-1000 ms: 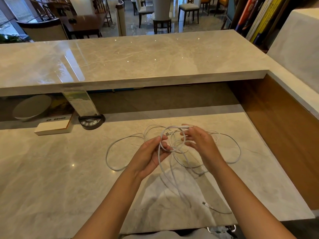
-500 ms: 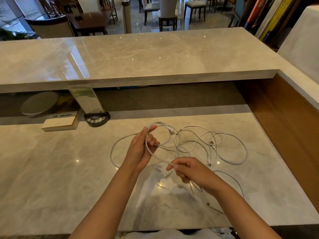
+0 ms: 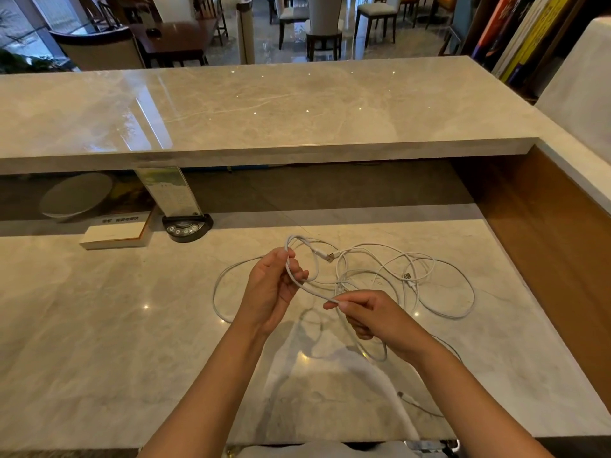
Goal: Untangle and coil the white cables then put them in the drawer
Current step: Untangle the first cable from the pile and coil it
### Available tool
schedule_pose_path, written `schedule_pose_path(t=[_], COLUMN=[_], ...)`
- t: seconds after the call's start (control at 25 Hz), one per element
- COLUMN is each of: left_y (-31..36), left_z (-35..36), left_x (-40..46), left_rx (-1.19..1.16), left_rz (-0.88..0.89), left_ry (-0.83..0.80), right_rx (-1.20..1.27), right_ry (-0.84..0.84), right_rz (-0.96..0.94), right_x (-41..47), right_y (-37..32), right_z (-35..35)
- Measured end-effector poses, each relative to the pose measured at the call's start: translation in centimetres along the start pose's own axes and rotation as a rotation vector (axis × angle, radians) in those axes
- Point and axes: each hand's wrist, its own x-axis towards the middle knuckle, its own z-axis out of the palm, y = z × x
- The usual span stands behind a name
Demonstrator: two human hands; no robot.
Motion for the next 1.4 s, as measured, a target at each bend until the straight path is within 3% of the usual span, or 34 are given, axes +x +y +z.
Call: schedule_pose_path(t=[0.2, 0.32, 0.48, 0.64, 0.76, 0.96, 1.24, 1.32, 1.4], left_y=[0.5, 0.9, 0.6, -0.1, -0.7, -1.0, -0.7, -0.6, -0.1], left_z=[0.0, -0.8, -1.5, -1.3, -1.1, -1.0, 0.6, 0.8, 1.0], left_x=[-0.3, -0.7, -1.5, -2.1, -2.1, -2.4, -2.8, -2.8, -2.6], left_rx=[-0.021, 0.052, 0.227, 0.335, 0.362, 0.266, 0.133, 0.081, 0.031], left_rz=[-0.043, -0.063, -0.173, -0.248, -0.221, -0.167, -0.161, -0.161, -0.129], left_ry=[0.088, 0.077, 0.015, -0.009, 0.076, 0.167, 0.061, 0.09, 0.119], right_rx=[-0.09, -0.264, -0.596, -0.844, -0.794, -0.704, -0.721, -0.829, -0.775], right_ry=[-0.114, -0.199, 0.026, 0.298, 0.356, 0.217, 0.487, 0.503, 0.42], right_rz=[0.098, 0.143, 0.143, 0.082, -0.022, -0.168, -0.514, -0.619, -0.605], right_x=[0.2, -0.2, 1.2, 3.8, 3.8, 1.5, 0.7, 0.6, 0.2], right_y=[0.2, -0.8, -3.6, -6.3, -7.8, -7.4, -2.4, -1.3, -0.4], right_z=[-2.1, -5.6, -8.0, -4.9, -1.4, 2.5, 5.4, 5.7, 5.8])
